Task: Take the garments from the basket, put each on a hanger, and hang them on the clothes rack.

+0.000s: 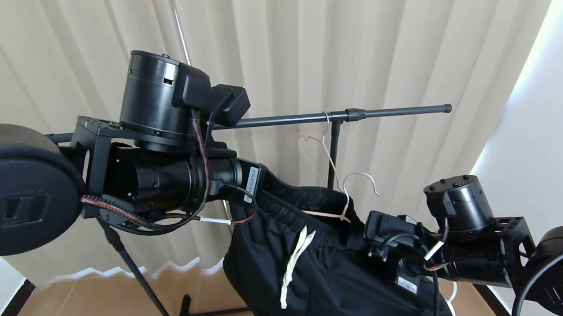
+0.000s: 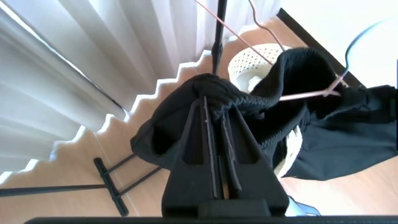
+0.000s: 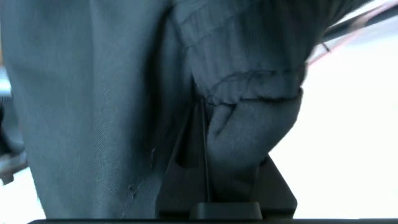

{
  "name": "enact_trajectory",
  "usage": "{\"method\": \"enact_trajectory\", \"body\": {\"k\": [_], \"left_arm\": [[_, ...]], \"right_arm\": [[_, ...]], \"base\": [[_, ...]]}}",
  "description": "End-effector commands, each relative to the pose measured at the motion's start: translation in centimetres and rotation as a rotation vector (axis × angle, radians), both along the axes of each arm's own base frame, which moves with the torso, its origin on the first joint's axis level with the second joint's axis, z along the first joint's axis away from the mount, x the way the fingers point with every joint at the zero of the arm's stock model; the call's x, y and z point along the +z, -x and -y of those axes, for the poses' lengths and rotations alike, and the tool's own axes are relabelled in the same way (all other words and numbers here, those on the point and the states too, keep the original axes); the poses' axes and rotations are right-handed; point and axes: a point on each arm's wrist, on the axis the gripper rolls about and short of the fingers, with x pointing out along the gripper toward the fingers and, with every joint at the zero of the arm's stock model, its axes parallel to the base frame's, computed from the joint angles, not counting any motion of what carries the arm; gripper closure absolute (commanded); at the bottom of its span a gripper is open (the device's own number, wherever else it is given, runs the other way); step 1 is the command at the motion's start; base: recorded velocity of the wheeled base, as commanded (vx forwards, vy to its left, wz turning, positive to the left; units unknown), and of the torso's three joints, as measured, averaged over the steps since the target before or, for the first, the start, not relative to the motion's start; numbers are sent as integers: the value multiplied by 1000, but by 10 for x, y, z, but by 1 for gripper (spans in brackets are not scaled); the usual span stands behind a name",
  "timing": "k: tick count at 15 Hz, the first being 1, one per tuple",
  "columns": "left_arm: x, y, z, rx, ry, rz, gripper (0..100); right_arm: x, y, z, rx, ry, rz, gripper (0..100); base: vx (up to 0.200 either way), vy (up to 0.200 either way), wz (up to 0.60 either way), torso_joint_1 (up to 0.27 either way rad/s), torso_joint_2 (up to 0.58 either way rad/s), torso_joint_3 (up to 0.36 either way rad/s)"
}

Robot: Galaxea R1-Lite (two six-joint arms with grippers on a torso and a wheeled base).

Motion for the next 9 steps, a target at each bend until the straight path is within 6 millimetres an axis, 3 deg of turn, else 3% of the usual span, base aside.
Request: {"method": "enact_trajectory", "body": {"k": [1,4,9], "left_arm": [[-3,5,2,-8,-19,-15,100],[-7,15,5,-31,-55,-65,100],[-33,23,16,-57,-92,-147,100]], "right_arm": [[-3,-1,-2,-15,-32,4,100],[-3,-6,-5,-49,-116,30,100],[-1,-6,-7,-21,-229,88,100]], "base": [[0,0,0,0,0,0],[0,0,0,0,0,0],[0,0,0,0,0,0]]}}
